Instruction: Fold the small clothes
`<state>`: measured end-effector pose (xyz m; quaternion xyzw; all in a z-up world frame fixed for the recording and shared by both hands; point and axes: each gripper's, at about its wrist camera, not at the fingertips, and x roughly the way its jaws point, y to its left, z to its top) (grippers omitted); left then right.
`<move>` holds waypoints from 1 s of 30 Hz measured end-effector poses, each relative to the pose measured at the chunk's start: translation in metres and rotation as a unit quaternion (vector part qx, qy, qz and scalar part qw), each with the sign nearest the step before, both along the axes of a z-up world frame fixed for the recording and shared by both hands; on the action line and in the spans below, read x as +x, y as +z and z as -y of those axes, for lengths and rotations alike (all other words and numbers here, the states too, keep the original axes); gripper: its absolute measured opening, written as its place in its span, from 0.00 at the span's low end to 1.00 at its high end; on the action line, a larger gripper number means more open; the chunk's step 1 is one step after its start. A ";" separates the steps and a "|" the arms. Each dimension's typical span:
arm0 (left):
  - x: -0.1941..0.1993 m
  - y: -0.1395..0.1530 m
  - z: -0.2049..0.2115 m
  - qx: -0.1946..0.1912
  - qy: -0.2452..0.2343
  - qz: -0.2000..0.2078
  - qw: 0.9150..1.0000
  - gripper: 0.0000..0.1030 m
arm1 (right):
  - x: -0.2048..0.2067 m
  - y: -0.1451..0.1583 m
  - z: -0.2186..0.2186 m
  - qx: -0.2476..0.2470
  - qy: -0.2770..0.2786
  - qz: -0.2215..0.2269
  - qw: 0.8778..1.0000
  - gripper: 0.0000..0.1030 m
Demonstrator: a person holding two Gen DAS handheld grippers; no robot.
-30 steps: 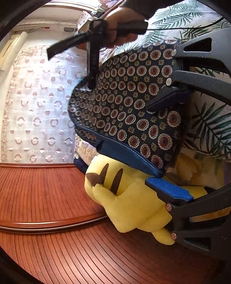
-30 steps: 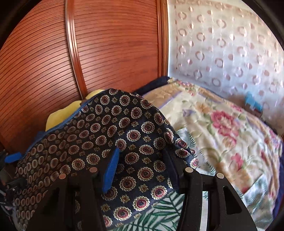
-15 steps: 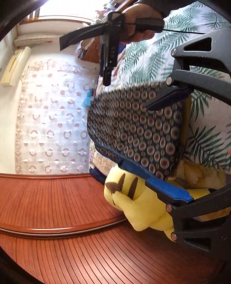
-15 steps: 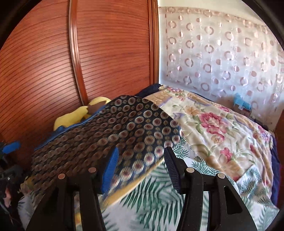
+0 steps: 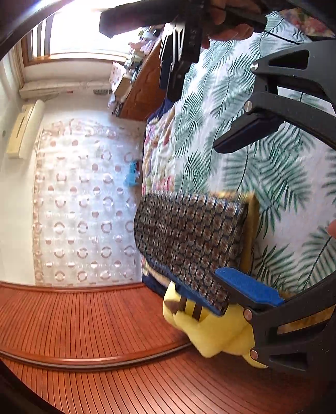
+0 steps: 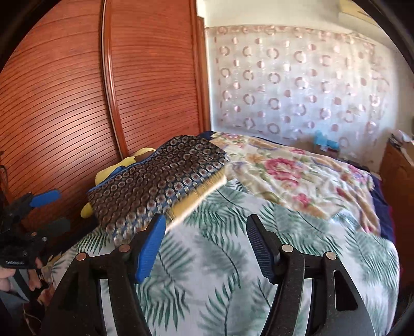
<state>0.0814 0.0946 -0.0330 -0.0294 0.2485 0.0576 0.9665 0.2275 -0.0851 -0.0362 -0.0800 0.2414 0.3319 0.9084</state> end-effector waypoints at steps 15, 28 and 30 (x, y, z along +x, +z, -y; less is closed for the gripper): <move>-0.026 0.038 0.070 -0.009 -0.055 0.016 0.998 0.88 | -0.152 0.028 0.102 0.023 -0.150 0.044 0.987 0.78; -0.039 0.067 0.101 0.023 -0.056 0.044 0.997 0.88 | -0.221 0.049 0.114 0.052 -0.195 0.082 0.976 0.78; -0.040 0.067 0.103 0.022 -0.058 0.045 0.997 0.88 | -0.221 0.046 0.110 0.053 -0.196 0.083 0.976 0.78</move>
